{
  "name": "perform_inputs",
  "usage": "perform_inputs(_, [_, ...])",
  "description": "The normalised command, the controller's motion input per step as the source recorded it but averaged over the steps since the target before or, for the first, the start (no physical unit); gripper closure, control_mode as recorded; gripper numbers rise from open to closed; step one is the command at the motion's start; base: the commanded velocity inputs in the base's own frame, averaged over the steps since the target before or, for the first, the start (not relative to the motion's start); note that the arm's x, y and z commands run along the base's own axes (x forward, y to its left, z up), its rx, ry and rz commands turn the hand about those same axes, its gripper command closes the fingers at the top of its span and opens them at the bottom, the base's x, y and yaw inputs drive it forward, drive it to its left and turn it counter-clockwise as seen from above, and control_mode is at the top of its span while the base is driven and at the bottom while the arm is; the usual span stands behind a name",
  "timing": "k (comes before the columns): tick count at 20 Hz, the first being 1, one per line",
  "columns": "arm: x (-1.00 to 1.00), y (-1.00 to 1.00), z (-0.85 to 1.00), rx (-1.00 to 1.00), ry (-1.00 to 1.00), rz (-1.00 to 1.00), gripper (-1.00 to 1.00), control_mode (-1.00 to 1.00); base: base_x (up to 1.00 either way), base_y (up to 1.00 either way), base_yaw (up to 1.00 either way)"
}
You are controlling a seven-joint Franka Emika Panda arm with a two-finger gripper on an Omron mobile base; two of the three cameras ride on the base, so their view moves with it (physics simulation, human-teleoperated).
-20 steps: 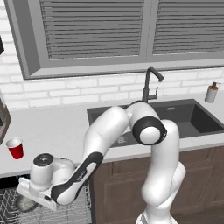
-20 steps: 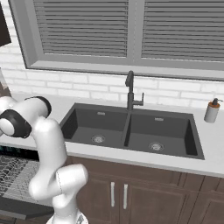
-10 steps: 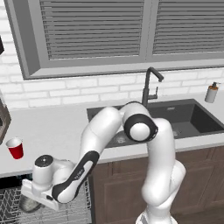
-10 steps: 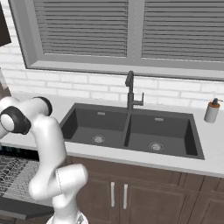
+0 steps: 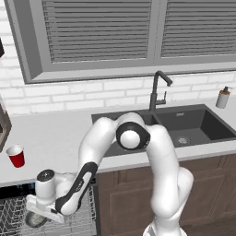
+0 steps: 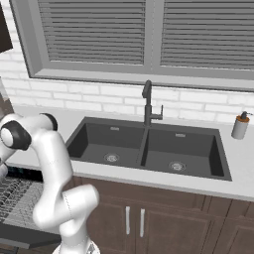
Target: Pick up the cup and bowl from the counter, place them in the dishwasher, and close the dishwasher door.
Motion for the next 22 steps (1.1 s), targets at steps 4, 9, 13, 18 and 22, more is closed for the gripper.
perform_inputs(4, [-0.24,0.08,-0.47,-0.01,-0.1,-0.23,1.0,-1.0,0.0,0.0,0.0])
perform_inputs(9, [0.0,0.13,-0.48,-0.03,-0.13,-0.24,1.0,-1.0,0.0,0.0,0.0])
perform_inputs(13, [-0.38,0.13,-0.58,-0.08,-0.06,-0.1,1.0,-1.0,0.0,0.0,0.0])
perform_inputs(18, [-0.28,0.08,-0.64,-0.11,0.0,-0.06,1.0,-1.0,0.0,0.0,0.0])
perform_inputs(22, [-0.06,0.04,-0.27,-0.05,-0.03,-0.06,1.0,-1.0,0.0,0.0,0.0])
